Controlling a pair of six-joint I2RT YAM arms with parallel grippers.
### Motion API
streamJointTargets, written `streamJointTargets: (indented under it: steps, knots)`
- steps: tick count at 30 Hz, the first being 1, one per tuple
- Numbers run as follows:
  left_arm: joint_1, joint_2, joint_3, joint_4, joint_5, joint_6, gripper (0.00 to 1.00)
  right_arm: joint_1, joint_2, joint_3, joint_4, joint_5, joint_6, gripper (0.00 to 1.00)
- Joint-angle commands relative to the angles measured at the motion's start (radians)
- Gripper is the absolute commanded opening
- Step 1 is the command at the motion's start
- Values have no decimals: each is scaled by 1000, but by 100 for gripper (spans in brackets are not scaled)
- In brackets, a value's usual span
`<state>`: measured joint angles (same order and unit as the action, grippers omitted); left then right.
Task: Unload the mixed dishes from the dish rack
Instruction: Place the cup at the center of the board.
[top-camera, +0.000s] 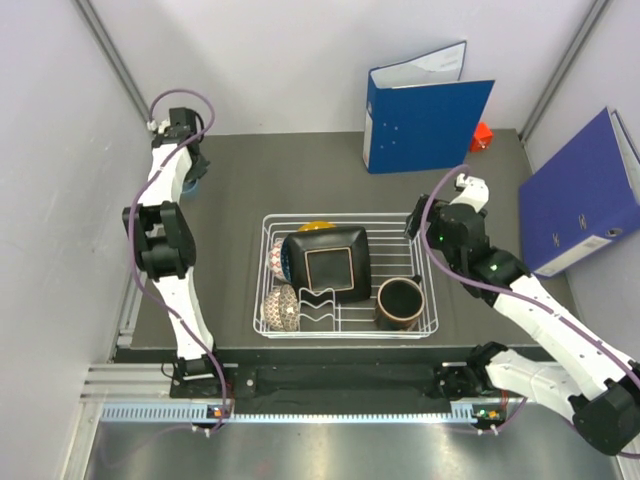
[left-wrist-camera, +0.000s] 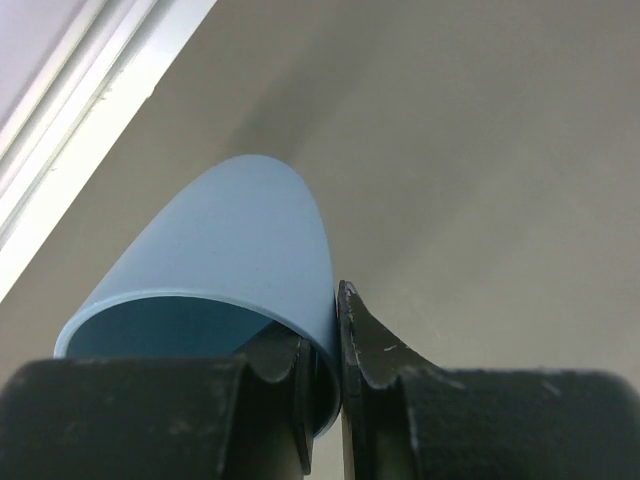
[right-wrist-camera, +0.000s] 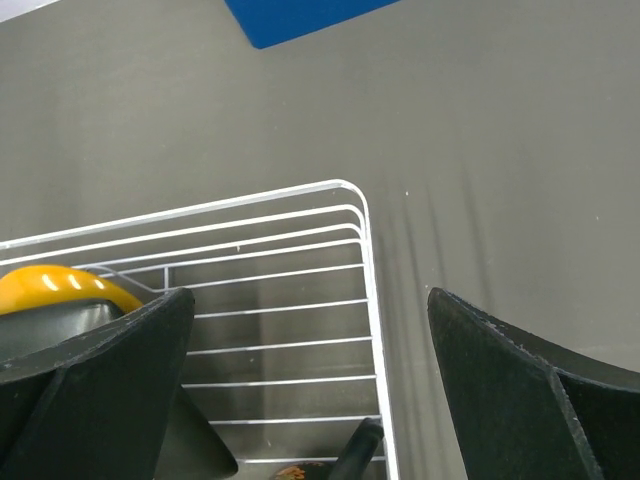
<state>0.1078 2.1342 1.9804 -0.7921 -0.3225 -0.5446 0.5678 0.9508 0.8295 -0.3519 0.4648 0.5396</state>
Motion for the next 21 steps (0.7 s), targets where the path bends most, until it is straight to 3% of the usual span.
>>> streamJointTargets:
  steps: [1, 10, 15, 17, 21]
  knots:
    - [62, 75, 75, -24, 85, 12, 0, 9, -29, 0, 22, -14, -36, 100]
    - [92, 142, 84, -16, 140, 15, 0, 9, 31, 0, 39, -44, -32, 100]
    - [92, 145, 101, -22, 149, 17, 11, 9, 68, 2, 50, -64, -21, 100]
    - [93, 141, 112, -30, 160, 12, 2, 9, 71, -1, 54, -66, -21, 100]
    - [86, 116, 146, -59, 197, -21, 0, 9, 77, 5, 59, -66, -23, 100]
